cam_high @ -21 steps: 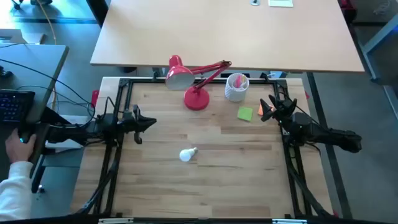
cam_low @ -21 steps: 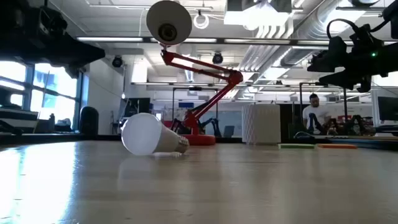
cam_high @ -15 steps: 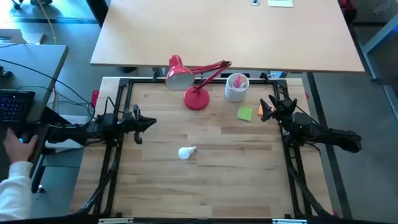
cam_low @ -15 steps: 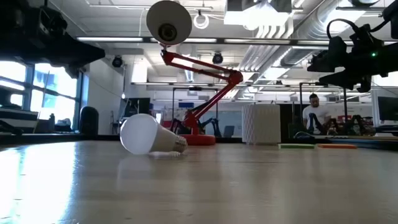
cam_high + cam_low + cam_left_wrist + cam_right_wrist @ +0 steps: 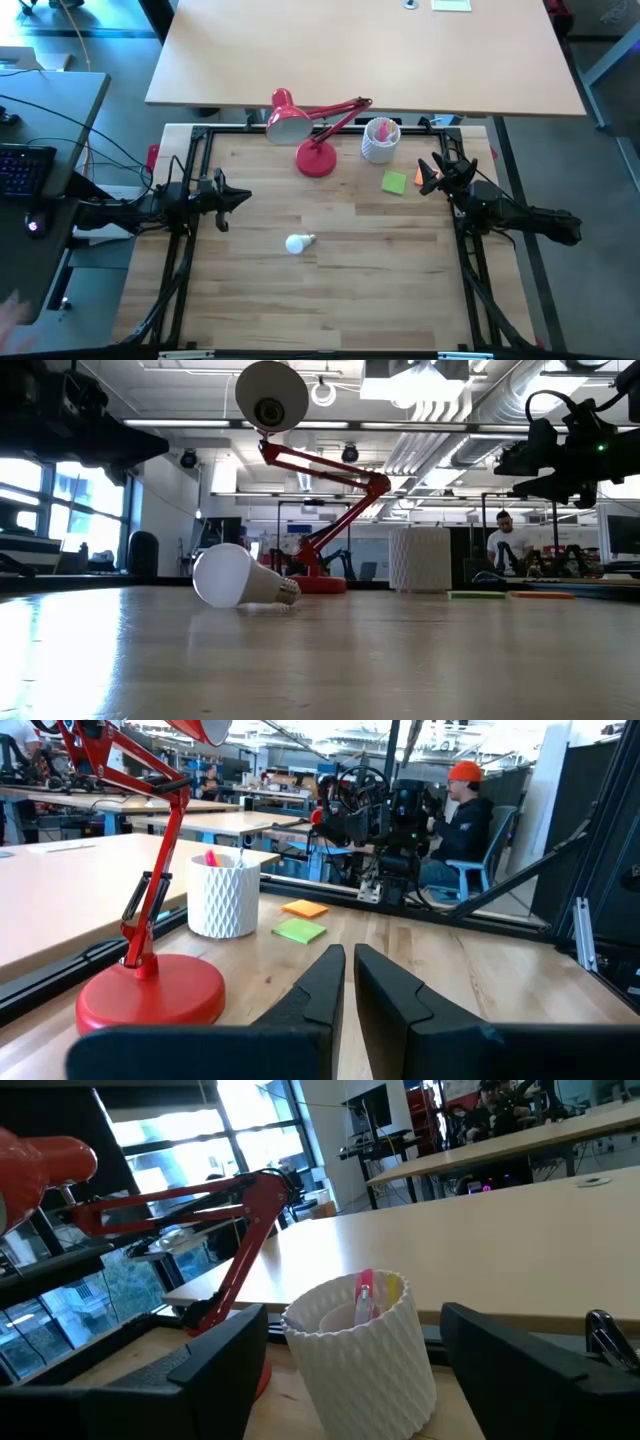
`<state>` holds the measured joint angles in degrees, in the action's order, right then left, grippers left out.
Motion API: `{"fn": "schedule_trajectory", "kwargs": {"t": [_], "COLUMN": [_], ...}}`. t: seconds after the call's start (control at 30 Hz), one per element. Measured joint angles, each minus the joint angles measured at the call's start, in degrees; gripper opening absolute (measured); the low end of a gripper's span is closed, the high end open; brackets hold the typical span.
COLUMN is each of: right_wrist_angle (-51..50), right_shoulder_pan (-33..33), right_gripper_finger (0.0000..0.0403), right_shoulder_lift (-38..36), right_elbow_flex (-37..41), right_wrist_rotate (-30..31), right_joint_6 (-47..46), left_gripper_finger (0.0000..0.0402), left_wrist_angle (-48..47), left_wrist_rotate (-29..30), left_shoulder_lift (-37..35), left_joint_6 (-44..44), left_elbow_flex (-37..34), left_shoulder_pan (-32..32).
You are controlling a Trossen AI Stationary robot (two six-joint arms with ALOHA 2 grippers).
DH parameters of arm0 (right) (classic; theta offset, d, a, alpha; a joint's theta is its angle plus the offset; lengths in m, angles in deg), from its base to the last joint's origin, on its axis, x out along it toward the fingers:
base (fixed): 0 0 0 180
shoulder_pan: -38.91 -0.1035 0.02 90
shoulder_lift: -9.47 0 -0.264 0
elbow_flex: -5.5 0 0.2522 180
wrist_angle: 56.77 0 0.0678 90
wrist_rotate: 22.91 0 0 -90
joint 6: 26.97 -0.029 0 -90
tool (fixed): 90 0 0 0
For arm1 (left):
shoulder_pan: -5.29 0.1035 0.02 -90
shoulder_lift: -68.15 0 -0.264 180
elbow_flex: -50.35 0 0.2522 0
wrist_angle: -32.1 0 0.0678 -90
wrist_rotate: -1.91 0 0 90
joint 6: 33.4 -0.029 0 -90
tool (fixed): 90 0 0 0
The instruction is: Screw lightbulb
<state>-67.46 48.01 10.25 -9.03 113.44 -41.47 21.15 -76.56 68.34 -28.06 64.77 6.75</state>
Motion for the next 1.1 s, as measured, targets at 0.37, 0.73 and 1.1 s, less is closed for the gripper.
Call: {"fn": "schedule_trajectory", "kwargs": {"t": [0.37, 0.73, 1.1], "right_wrist_angle": [0.0, 0.0, 0.0], "right_shoulder_pan": [0.0, 0.0, 0.0], "right_gripper_finger": [0.0295, 0.0295, 0.0295], "right_shoulder_lift": [0.0, 0.0, 0.0], "right_elbow_flex": [0.0, 0.0, 0.0], "right_wrist_rotate": [0.0, 0.0, 0.0], "right_joint_6": [0.0, 0.0, 0.0], "left_gripper_finger": [0.0021, 0.0021, 0.0021], "left_wrist_angle": [0.0, 1.0, 16.7], "left_wrist_rotate": [0.0, 0.0, 3.0], "left_shoulder_lift": [0.0, 0.0, 6.6], "left_joint_6": [0.0, 2.1, 0.1], "left_elbow_flex": [0.0, 0.0, 1.7], "left_shoulder_pan": [0.0, 0.0, 1.5]}}
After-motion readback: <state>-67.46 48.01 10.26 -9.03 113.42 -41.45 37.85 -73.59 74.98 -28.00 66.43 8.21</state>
